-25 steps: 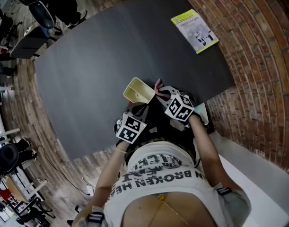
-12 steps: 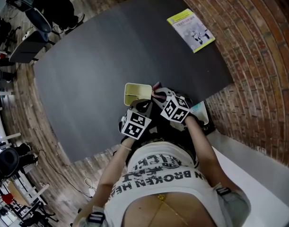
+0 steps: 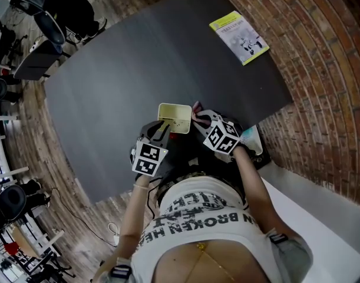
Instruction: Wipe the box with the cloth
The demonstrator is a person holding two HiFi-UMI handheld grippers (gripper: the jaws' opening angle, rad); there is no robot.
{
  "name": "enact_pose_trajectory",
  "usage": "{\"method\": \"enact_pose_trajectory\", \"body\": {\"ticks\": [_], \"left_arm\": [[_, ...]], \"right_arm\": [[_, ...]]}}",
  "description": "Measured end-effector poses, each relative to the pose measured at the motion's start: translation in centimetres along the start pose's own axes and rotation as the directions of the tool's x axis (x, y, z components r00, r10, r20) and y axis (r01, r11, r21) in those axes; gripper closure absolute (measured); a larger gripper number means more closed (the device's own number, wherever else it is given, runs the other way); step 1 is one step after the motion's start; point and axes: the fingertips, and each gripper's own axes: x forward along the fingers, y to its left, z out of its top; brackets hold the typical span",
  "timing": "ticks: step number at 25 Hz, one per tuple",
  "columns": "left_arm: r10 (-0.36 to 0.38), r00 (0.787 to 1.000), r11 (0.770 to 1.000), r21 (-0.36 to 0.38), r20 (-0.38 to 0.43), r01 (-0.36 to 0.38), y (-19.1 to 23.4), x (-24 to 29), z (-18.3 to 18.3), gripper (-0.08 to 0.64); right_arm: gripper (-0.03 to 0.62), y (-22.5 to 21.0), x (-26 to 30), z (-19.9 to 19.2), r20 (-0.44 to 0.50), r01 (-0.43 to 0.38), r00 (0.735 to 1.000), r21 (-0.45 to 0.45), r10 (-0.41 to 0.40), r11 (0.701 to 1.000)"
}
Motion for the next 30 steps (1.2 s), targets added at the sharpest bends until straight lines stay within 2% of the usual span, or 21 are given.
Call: {"method": "enact_pose_trajectory", "body": {"ticks": [5, 11, 16, 21, 26, 30], "left_arm": [[0.052, 0.997, 0.999, 0.012, -0.051, -0.051, 3.4, -0.2, -2.0, 0.486], [-0.042, 0.987, 0.998, 0.038, -0.155, 0.049, 3.1, 2.0, -3.5, 0.479], [-0.03, 0.99, 0.993, -0.114, -0.141, 0.014, 3.7, 1.9, -3.1, 0.492], [0.035, 0.986, 0.989, -0.139, -0.165, -0.058, 3.3, 1.7, -3.3, 0.497], [0.12, 0.977, 0.966, -0.208, -0.178, -0.156, 2.7, 1.7, -3.9, 0.508], [0.168, 0.971, 0.944, -0.257, -0.17, -0.208, 2.9, 1.7, -3.9, 0.515]], "right_arm": [[0.575, 0.4, 0.0, 0.1, -0.015, 0.011, 1.0, 0.005, -0.011, 1.0], [0.575, 0.6, -0.2, -0.2, -0.035, 0.038, 0.999, 0.015, -0.037, 0.999], [0.575, 0.1, -0.2, -0.5, -0.028, 0.063, 0.998, 0.04, -0.062, 0.997], [0.575, -0.4, 0.0, -0.9, -0.041, 0.048, 0.998, -0.007, -0.048, 0.999], [0.575, -0.2, 0.3, -1.0, -0.034, 0.002, 0.999, -0.035, -0.003, 0.999], [0.575, 0.9, 0.5, -1.1, -0.034, -0.035, 0.999, -0.046, 0.033, 0.998]]}}
